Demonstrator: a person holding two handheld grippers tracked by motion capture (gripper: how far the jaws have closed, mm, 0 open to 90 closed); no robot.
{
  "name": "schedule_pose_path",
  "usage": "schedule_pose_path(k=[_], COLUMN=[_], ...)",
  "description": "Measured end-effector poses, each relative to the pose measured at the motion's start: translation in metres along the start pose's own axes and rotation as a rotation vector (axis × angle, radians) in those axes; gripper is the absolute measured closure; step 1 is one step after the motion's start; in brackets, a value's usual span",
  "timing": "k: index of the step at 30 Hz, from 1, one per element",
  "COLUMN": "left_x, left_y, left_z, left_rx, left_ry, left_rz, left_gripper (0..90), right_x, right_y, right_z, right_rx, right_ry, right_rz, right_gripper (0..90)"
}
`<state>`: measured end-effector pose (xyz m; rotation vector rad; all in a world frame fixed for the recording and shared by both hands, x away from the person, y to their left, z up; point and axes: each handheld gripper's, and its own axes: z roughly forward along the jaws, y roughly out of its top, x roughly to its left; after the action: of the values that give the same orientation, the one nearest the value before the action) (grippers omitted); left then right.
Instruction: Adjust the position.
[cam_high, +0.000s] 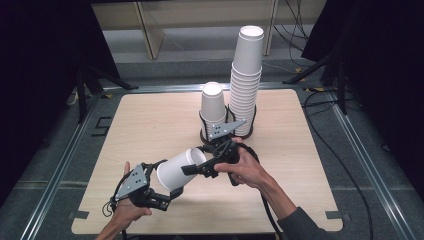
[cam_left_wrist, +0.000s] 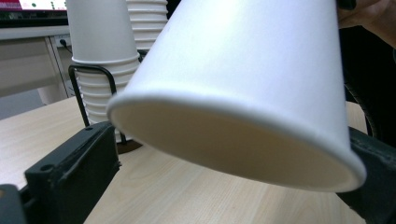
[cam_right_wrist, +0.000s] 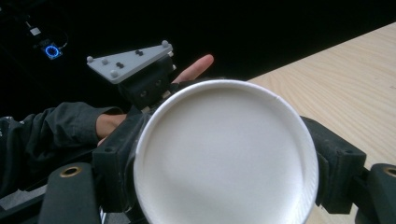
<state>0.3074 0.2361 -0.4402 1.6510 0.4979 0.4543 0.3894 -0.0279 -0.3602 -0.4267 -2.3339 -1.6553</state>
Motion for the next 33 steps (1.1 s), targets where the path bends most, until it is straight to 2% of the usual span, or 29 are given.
schedule_pose_path(k=[1,5,7,11,12,17,20,23,25,26,29,31,33], left_x=[0.0,-0.0005,-0.0008,-0.0014,-0.0013,0.0004,0.0012,0.0009,0.0013,0.0015,0.0016,0.0007,0.0007], left_y=[0.0,-0.0004,-0.0007,-0.0016,-0.001,-0.0013,-0.0005,-0.0006,-0.0008,-0.0018,-0.0011,-0.001,-0.0007], left_z=[-0.0001,-0.0003,-0.001,-0.0008,-0.0022,-0.0013,-0.0023,-0.0019,-0.0022,-0.0006,-0.0023,-0.0018,-0.0019], left_rx=[0.0,-0.003,-0.011,-0.034,-0.013,-0.015,0.023,0.034,0.046,0.03,0.065,0.071,0.083], left_ry=[-0.003,-0.014,-0.025,-0.026,-0.02,-0.041,-0.044,-0.051,-0.053,-0.061,-0.057,-0.056,-0.058], left_rz=[0.004,0.014,0.023,0.038,0.045,0.033,0.037,0.031,0.039,0.041,0.049,0.045,0.048], left_gripper=[0.5,1.0,3.3,4.3,4.4,7.2,9.8,12.2,13.6,14.1,15.6,16.2,16.8], right_x=[0.0004,-0.0005,0.0003,0.0004,0.0003,-0.0016,-0.0024,-0.0028,-0.0012,-0.0014,-0.0014,-0.0023,-0.0016], right_y=[-0.0005,-0.0017,-0.0017,-0.0019,-0.002,-0.0032,-0.0037,-0.0042,-0.0041,-0.0042,-0.0047,-0.0055,-0.0064], right_z=[0.0009,0.004,0.0046,0.0054,0.0056,0.0051,0.0051,0.0049,0.0046,0.0048,0.0052,0.006,0.0062], right_rx=[0.008,0.01,0.013,0.011,0.012,0.016,0.02,0.026,0.037,0.036,0.049,0.056,0.066], right_ry=[0.009,0.012,0.021,0.019,0.02,0.025,0.02,0.011,0.015,0.01,0.004,0.0,-0.002], right_rz=[0.012,0.001,0.016,0.012,0.012,0.026,0.026,0.013,0.02,0.012,0.003,-0.011,0.009], right_gripper=[25.0,25.0,25.0,25.0,24.9,24.8,24.4,23.9,23.6,23.5,23.1,22.7,21.7])
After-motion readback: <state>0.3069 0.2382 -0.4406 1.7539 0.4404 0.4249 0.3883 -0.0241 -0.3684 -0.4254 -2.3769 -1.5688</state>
